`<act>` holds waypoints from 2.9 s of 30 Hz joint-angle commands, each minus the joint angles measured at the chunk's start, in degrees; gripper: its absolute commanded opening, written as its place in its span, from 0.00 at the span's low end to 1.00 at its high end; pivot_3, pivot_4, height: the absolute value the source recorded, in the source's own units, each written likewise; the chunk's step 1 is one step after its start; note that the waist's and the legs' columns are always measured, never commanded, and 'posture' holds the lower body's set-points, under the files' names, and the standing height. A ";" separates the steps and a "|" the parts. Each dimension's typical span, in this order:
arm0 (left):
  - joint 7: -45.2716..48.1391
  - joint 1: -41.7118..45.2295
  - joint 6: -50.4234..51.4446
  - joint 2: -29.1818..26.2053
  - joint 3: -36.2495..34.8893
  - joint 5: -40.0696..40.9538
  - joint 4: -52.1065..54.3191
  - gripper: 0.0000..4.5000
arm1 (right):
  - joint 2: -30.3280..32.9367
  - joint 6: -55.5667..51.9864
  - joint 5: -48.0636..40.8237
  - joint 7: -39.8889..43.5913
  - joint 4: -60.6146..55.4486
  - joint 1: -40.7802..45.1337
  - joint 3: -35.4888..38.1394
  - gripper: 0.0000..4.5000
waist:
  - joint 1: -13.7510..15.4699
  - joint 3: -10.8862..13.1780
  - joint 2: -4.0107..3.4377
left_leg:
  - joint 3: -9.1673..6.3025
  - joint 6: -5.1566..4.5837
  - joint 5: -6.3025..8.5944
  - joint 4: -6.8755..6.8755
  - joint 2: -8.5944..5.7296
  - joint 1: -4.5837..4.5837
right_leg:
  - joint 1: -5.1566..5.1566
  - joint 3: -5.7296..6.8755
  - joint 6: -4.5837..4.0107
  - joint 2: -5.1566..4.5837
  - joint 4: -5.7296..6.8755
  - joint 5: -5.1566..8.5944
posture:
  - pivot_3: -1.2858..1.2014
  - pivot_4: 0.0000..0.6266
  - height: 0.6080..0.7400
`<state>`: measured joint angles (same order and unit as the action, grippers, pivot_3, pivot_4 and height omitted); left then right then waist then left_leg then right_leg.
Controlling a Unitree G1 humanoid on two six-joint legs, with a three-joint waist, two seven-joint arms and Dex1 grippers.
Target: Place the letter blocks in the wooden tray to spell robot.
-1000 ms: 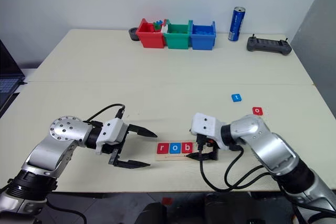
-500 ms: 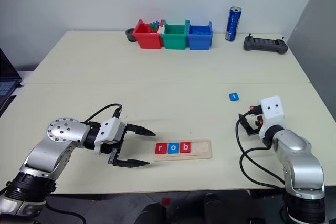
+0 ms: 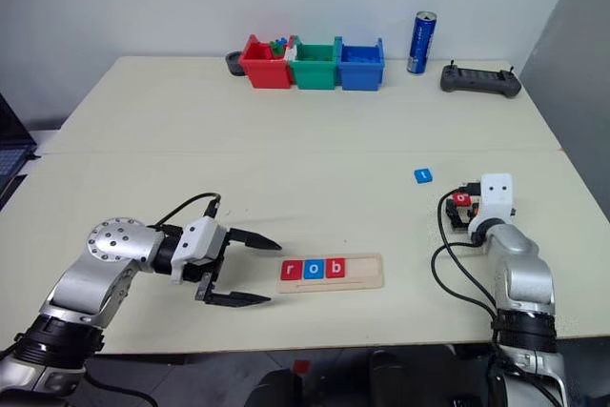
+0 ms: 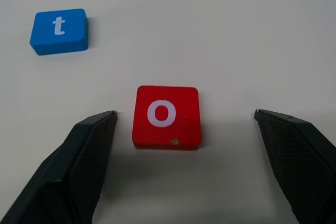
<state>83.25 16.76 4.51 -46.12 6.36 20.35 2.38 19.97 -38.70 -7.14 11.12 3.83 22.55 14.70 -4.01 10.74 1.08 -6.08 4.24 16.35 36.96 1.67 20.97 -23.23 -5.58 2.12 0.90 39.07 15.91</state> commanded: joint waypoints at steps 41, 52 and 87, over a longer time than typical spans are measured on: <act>0.33 2.29 0.85 -0.33 -0.48 0.92 1.27 1.00 | -17.42 -28.74 -2.46 -12.87 -53.67 -27.82 -12.11 0.32 | 0.14 -0.01 -0.04 | -0.07 0.01 0.00 -0.03 0.02 0.06 | -0.05 0.04 0.27 0.00 -0.06 0.23 | 0.52 0.24 1.00; 0.63 2.41 -2.80 -0.26 -0.63 -0.04 -2.35 1.00 | -3.58 -22.66 -4.42 -2.08 -54.73 -21.68 -11.04 0.99 | 0.14 0.00 -0.05 | -0.02 0.01 0.00 -0.02 -0.01 0.06 | -0.05 0.01 0.28 -0.03 -0.08 0.23 | 0.52 0.24 1.00; -2.47 1.60 1.81 0.15 -0.91 -0.21 3.00 1.00 | 31.53 6.14 -11.49 51.89 -21.85 -6.71 -22.87 0.32 | 0.58 0.03 0.02 | -0.05 -0.01 0.01 0.03 0.00 0.04 | 0.01 0.05 0.00 -0.01 -0.07 0.06 | 0.52 0.24 1.00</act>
<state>81.32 18.31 6.05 -45.03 6.97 19.46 3.56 51.92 -31.22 -16.05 62.54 -14.16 14.67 -10.12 -3.43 10.77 1.10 -6.13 4.22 16.36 37.00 1.67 21.01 -23.22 -5.53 2.13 0.89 39.01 15.97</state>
